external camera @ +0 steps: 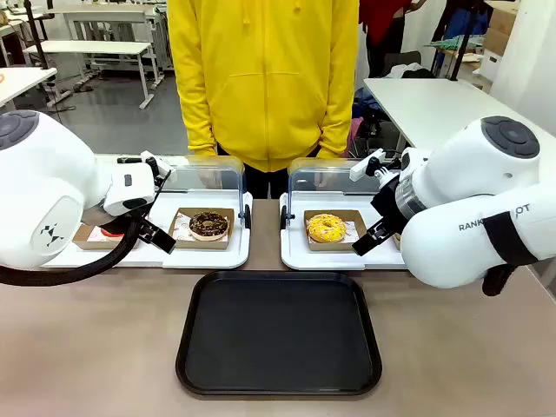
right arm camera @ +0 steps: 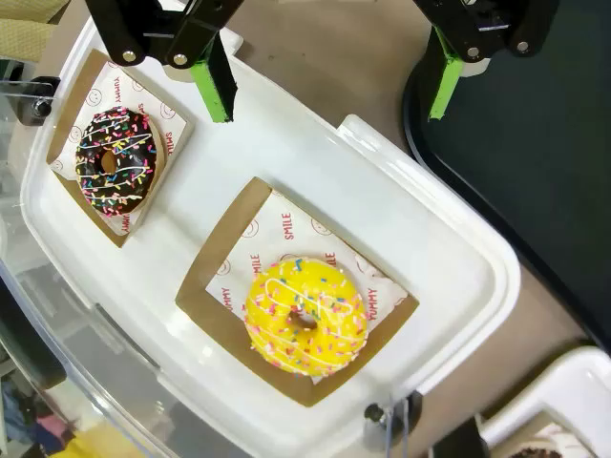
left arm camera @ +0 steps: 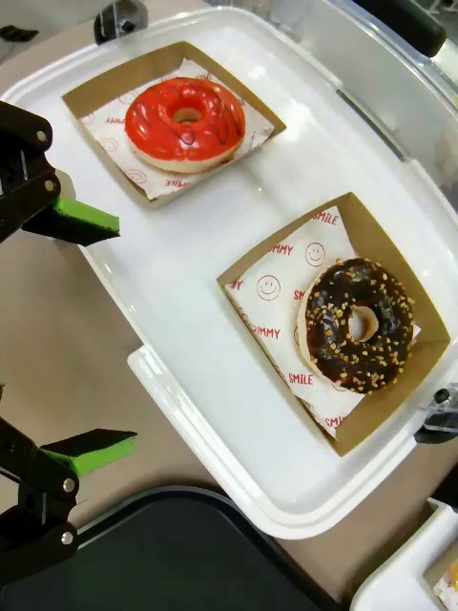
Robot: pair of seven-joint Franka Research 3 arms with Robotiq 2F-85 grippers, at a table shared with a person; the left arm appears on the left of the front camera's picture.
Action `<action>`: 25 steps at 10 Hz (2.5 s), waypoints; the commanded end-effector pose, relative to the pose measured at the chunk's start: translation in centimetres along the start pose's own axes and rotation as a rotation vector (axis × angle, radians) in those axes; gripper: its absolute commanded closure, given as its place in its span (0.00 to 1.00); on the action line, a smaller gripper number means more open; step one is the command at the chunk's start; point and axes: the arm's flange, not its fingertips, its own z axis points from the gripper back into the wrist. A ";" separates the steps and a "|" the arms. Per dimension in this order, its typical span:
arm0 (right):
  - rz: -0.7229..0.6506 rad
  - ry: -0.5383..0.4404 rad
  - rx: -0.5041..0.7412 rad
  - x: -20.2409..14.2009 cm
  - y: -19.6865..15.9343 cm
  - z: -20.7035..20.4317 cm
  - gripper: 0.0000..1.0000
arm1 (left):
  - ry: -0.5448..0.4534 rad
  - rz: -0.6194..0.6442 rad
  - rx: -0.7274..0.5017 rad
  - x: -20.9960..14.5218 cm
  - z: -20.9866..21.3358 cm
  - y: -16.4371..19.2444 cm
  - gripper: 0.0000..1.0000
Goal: Move the second donut from the left to the tray.
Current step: Pick up the Paper togo box containing the Donut indicated by the person and place it on the Handle tray.
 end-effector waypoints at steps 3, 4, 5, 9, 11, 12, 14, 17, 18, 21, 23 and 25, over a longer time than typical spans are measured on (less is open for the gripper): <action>0.000 0.000 0.000 0.0 0.0 0.0 0.00 | 0.000 0.000 0.000 0.0 0.0 0.0 0.00; 0.000 0.000 0.000 0.0 0.0 0.0 0.00 | 0.000 0.000 0.000 0.0 0.0 0.0 0.00; 0.000 0.000 0.000 0.0 0.0 0.0 0.00 | 0.000 0.000 0.000 0.0 0.0 0.0 0.00; 0.000 0.000 0.000 0.0 0.0 0.0 0.00 | 0.000 0.000 0.000 0.0 0.0 0.0 0.00; 0.001 0.000 0.000 0.0 0.0 0.0 0.00 | 0.000 0.000 0.000 0.0 0.0 0.0 0.00; -0.029 -0.042 0.017 1.4 -2.7 3.3 0.00 | -0.052 0.034 -0.042 1.1 2.6 1.9 0.00; -0.098 -0.129 0.098 1.4 -9.3 10.4 0.00 | -0.104 0.037 -0.122 1.9 8.5 7.7 0.00; -0.133 -0.282 0.249 -4.1 -18.4 17.9 0.00 | -0.183 -0.107 -0.314 0.2 14.7 15.7 0.00; -0.113 -0.321 0.300 -6.3 -21.2 19.1 0.00 | -0.215 -0.188 -0.368 -0.8 15.6 18.0 0.00; -0.106 -0.400 0.407 -11.7 -27.7 20.0 0.00 | -0.354 -0.293 -0.434 -4.5 16.8 23.6 0.00; -0.084 -0.459 0.435 -13.4 -29.7 20.2 0.00 | -0.458 -0.334 -0.469 -6.3 16.8 26.1 0.00; -0.077 -0.524 0.454 -14.6 -30.2 20.4 0.00 | -0.533 -0.357 -0.473 -6.5 17.1 24.9 0.00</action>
